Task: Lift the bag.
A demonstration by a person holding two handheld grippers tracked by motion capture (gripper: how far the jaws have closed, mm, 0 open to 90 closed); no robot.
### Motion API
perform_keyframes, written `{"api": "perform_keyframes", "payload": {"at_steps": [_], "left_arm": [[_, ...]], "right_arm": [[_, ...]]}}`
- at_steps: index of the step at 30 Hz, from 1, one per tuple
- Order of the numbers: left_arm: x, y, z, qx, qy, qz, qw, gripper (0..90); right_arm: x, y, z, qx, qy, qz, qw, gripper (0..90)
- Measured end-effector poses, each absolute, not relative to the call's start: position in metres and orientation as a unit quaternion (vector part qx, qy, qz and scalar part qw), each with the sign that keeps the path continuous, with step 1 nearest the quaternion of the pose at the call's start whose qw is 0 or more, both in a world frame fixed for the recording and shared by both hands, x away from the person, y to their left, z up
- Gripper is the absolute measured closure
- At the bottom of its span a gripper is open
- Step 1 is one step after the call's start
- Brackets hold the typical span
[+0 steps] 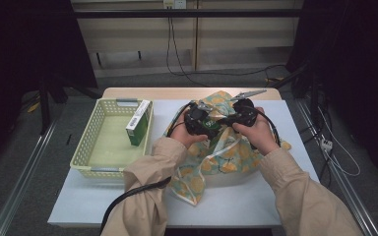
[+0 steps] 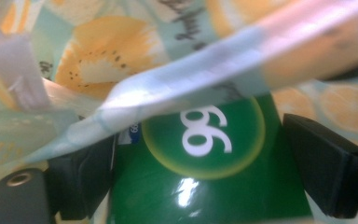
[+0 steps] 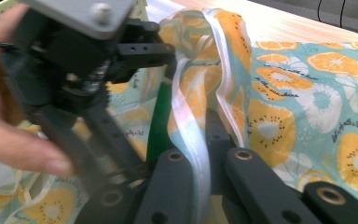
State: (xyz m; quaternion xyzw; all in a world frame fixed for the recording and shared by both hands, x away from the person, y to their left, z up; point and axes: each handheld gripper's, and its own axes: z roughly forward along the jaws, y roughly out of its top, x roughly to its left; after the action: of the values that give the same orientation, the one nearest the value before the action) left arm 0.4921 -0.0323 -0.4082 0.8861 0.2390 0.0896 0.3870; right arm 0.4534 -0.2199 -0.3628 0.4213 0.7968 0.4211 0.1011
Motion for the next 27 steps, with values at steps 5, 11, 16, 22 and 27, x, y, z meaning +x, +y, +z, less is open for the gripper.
{"api": "perform_keyframes", "payload": {"at_steps": [5, 11, 16, 22, 27], "left_arm": [[0.483, -0.018, -0.399, 0.89, 0.234, 0.087, 0.381, 10.8], [0.47, 0.002, -0.381, 0.896, 0.226, 0.08, 0.373, 10.1], [0.46, 0.02, -0.365, 0.894, 0.228, 0.081, 0.376, 9.9], [0.453, 0.043, -0.346, 0.893, 0.225, 0.094, 0.378, 10.2], [0.458, 0.071, -0.338, 0.884, 0.252, 0.107, 0.379, 10.2]], "right_arm": [[0.453, -0.219, -0.364, 0.421, 0.797, 0.421, 0.1, 90.0], [0.451, -0.218, -0.365, 0.418, 0.8, 0.419, 0.1, 90.0], [0.449, -0.221, -0.364, 0.42, 0.798, 0.42, 0.1, 90.0], [0.446, -0.222, -0.365, 0.42, 0.797, 0.422, 0.098, 90.0], [0.444, -0.222, -0.364, 0.419, 0.797, 0.425, 0.098, 90.0]]}}
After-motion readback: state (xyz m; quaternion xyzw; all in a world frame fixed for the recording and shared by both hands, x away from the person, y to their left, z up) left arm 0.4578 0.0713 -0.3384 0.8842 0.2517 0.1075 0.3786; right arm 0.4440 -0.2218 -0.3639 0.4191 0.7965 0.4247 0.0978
